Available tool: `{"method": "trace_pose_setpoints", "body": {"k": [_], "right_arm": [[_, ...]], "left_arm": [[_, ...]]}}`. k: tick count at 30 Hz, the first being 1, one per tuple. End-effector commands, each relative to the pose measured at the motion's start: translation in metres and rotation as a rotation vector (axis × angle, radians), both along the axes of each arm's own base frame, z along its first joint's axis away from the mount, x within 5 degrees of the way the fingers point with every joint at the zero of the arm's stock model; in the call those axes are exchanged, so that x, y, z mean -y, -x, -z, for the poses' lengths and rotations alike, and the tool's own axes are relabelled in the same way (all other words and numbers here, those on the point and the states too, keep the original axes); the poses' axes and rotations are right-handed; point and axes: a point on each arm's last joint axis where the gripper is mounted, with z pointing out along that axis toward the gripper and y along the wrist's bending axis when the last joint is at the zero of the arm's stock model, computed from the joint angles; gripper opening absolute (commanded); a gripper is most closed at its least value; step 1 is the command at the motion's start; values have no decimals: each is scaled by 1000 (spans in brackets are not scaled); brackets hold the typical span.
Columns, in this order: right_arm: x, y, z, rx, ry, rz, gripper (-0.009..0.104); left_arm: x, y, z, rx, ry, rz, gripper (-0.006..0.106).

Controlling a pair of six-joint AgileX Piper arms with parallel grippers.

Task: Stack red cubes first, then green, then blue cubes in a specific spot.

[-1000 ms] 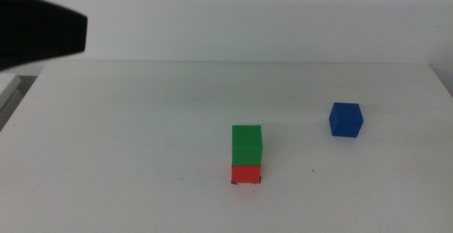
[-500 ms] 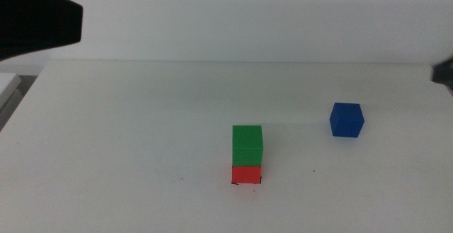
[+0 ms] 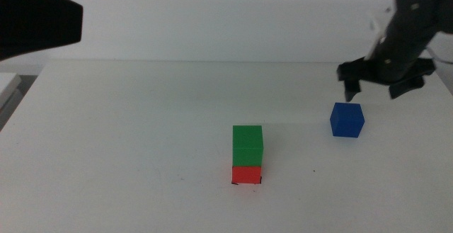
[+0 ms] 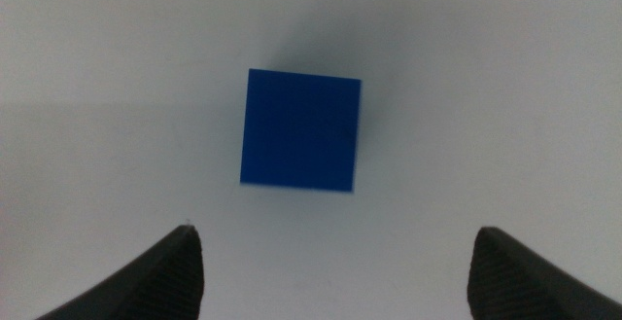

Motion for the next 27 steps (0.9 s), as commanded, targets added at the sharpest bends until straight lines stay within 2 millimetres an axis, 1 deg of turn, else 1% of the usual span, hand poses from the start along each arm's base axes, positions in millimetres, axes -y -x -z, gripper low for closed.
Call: {"method": "trace_pose_setpoints", "body": {"k": [1,3,7,12,13,15,16,17,18,19,20,21,22,24,27], "right_arm": [[-2,-14,16,-42,18,22,93],[-4,-22,29,-63,7,25,93],[-7,-31,54,-95,6,26,93],[-10,-41,75,-67,-7,23,92],[-11,-43,79,-62,-9,21,88],[-11,-46,87,-67,-7,21,74],[-11,-46,89,-64,-5,20,60],[-11,-47,90,-59,-1,27,43],[-10,-47,89,-53,1,41,27],[-10,-47,86,-49,2,51,15],[-9,-44,78,-43,-2,64,5],[-12,-41,65,-26,-4,65,-1],[-15,-36,53,-9,-9,60,-2],[-32,-17,19,11,-13,19,0],[-72,22,-22,26,-44,-3,0]], "left_arm": [[0,-1,-1,10,6,-6,94],[0,-1,-1,10,6,-6,94],[0,-1,-1,10,6,-6,94],[0,-1,-1,10,6,-6,94],[0,-1,-1,10,6,-6,94],[0,-1,-1,10,6,-6,94],[0,-1,-1,10,6,-6,94],[0,-1,-1,10,6,-6,94],[0,-1,-1,10,6,-6,94],[0,-1,-1,10,6,-6,94],[0,-1,-1,10,6,-6,94],[0,-1,-1,10,6,-6,94],[0,-1,-1,10,6,-6,94],[0,-1,-1,10,6,-6,94],[0,-1,-1,10,6,-6,94]]}}
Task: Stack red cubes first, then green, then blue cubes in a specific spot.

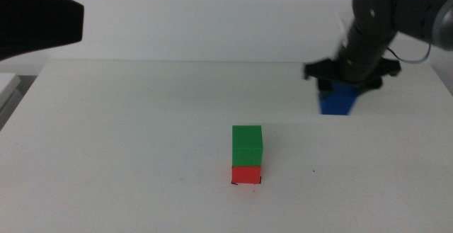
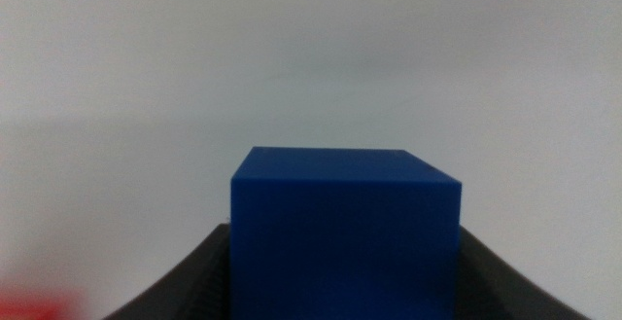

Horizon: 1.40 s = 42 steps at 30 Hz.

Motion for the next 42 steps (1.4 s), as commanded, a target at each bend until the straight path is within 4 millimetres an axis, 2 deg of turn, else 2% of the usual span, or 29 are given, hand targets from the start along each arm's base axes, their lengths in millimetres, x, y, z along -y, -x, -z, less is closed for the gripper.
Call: {"method": "trace_pose_setpoints", "body": {"k": [1,4,7,9,12,22,32,35,36,38,42], "right_arm": [[-31,34,-35,18,-30,-18,0],[-73,63,-47,54,-51,18,0],[-116,81,-46,59,-59,-64,0],[-131,82,-46,54,-60,-68,0],[-144,74,-46,87,-59,-70,0],[-149,74,-42,93,-56,-57,0],[-158,72,-20,25,-47,-75,0],[-158,72,-20,25,-47,-74,0],[-160,79,-31,54,-50,-100,0],[-158,85,-39,69,-54,-109,0],[-149,91,-33,60,-17,-83,0]], "left_arm": [[0,-1,-1,9,5,-6,94],[0,-1,-1,9,5,-6,94],[0,0,-1,10,8,-4,94],[0,0,-1,10,8,-4,94],[0,-1,-1,8,7,-4,94],[0,-1,-1,8,7,-4,94],[0,-1,-1,8,7,-4,94],[0,-1,-1,8,7,-4,94],[0,-1,-1,8,7,-4,94],[0,-1,-1,8,7,-4,94],[0,-1,-1,11,7,-5,94]]}}
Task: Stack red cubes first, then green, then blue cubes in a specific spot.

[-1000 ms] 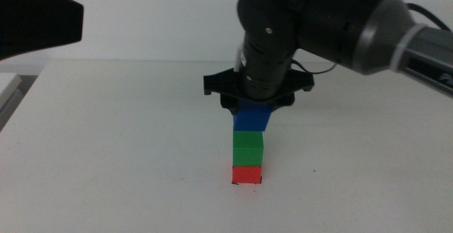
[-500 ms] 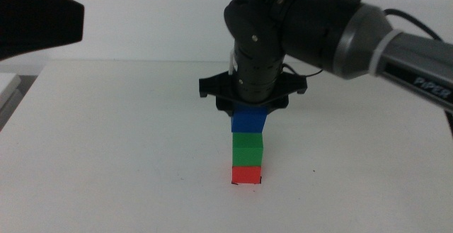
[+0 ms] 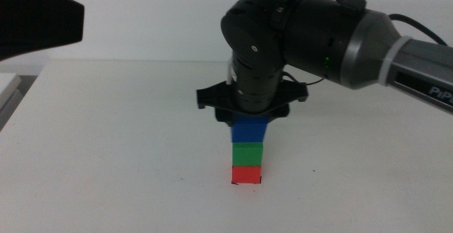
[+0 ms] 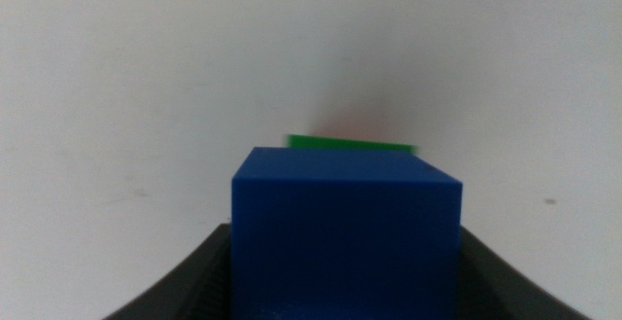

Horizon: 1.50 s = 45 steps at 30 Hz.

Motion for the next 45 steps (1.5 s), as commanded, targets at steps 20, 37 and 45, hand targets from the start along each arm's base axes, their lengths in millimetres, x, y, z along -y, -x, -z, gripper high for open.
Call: {"method": "trace_pose_setpoints", "body": {"k": [20,37,45], "right_arm": [[4,-7,16,-6,36,40,0],[7,-12,11,27,25,39,84],[98,19,-50,82,-55,60,93]], "left_arm": [[0,0,-1,11,8,-3,94],[0,0,-1,11,8,-3,94],[0,0,-1,11,8,-3,94]]}}
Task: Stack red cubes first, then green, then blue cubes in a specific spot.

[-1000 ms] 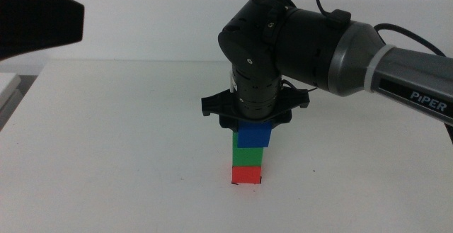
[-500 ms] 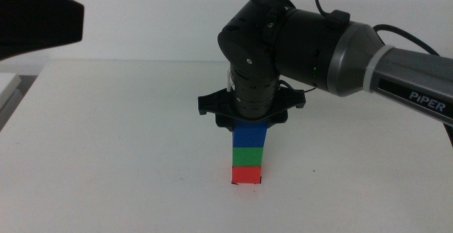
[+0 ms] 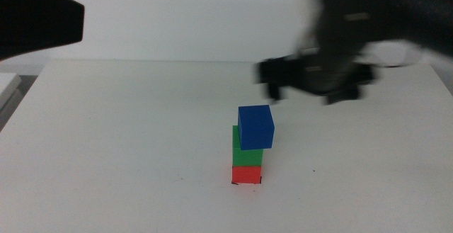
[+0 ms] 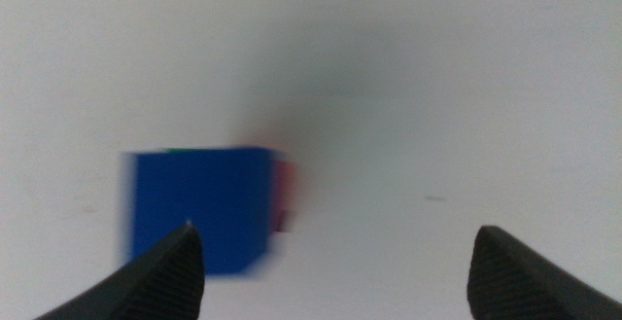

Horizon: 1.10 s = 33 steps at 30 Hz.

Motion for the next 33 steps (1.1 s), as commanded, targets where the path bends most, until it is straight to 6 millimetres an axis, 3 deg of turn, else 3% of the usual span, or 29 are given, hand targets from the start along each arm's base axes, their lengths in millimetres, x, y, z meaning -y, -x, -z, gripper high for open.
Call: {"method": "trace_pose_setpoints", "body": {"k": [1,5,8,12,20,28,33], "right_arm": [[41,17,-15,48,-7,7,93],[112,57,-22,227,-129,-10,93],[153,83,-16,362,-130,-63,93],[184,111,-7,504,-95,-64,93],[191,131,-14,619,-84,-64,93],[192,135,-17,639,-87,-63,93],[192,135,-17,639,-87,-63,93]], "left_arm": [[0,0,-1,11,8,-3,94],[0,0,-1,11,8,-3,94],[0,0,-1,11,8,-3,94],[0,0,-1,11,8,-3,94],[0,0,-1,11,8,-3,94],[0,0,-1,11,8,-3,94],[-3,-11,3,170,52,-81,94]]}}
